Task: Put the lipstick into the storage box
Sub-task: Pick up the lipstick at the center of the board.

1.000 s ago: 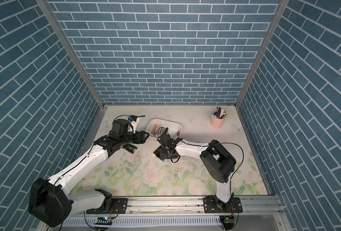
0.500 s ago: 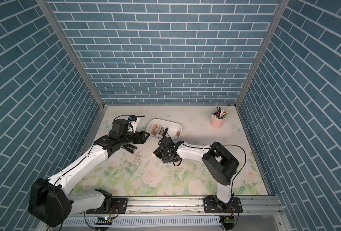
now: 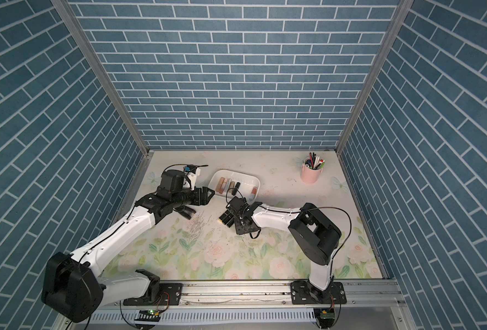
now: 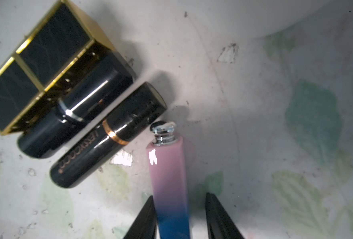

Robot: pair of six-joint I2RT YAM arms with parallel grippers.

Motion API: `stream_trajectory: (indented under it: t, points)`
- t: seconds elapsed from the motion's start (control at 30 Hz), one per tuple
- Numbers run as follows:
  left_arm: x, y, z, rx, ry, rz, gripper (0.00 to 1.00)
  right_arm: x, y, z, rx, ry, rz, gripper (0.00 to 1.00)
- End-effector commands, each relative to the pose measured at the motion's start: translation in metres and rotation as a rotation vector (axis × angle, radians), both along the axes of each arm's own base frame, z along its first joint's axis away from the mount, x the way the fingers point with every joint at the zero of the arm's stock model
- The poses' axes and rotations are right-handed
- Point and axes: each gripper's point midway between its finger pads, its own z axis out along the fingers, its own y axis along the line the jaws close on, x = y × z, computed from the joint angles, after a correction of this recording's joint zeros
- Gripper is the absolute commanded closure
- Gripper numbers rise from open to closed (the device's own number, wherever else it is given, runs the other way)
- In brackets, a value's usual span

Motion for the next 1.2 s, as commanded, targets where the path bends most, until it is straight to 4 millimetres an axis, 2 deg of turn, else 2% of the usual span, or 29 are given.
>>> stream_trajectory:
  t: [0.0, 0.13, 0.2, 0.27, 0.43, 0.57, 0.7, 0.83, 0.93, 1.03, 1.17]
  points:
    - [0.002, -0.001, -0.003, -0.022, 0.01, 0.001, 0.19, -0.016, -0.013, -0.016, -0.093, 0.06, 0.039, 0.64]
    - [0.002, -0.003, -0.004, -0.051, 0.021, -0.005, 0.17, -0.017, -0.011, -0.011, -0.079, 0.051, 0.048, 0.79]
    - [0.002, -0.004, -0.003, -0.076, 0.027, -0.011, 0.13, -0.016, -0.009, -0.004, -0.062, 0.037, 0.051, 0.83]
    - [0.002, -0.005, -0.001, -0.113, 0.034, -0.02, 0.0, -0.014, -0.007, 0.006, -0.034, 0.016, 0.056, 0.84]
    - [0.003, -0.013, 0.019, -0.274, 0.029, -0.085, 0.0, -0.005, 0.009, 0.045, 0.153, -0.046, 0.095, 0.85]
    - [0.001, -0.027, 0.045, -0.398, 0.003, -0.178, 0.0, 0.009, 0.026, 0.094, 0.43, -0.105, 0.156, 0.85]
    - [-0.006, -0.045, 0.083, -0.534, -0.061, -0.309, 0.0, 0.023, 0.035, 0.163, 0.744, -0.213, 0.252, 0.86]
    - [-0.009, -0.053, 0.113, -0.61, -0.118, -0.386, 0.0, 0.026, 0.035, 0.232, 0.98, -0.329, 0.364, 0.86]
    - [-0.014, -0.057, 0.134, -0.659, -0.157, -0.434, 0.0, 0.024, 0.032, 0.263, 1.104, -0.37, 0.429, 0.86]
    - [-0.018, -0.061, 0.15, -0.685, -0.195, -0.474, 0.01, 0.018, 0.03, 0.285, 1.216, -0.393, 0.486, 0.86]
    - [-0.028, -0.073, 0.165, -0.707, -0.224, -0.537, 0.04, 0.012, 0.028, 0.305, 1.318, -0.411, 0.533, 0.86]
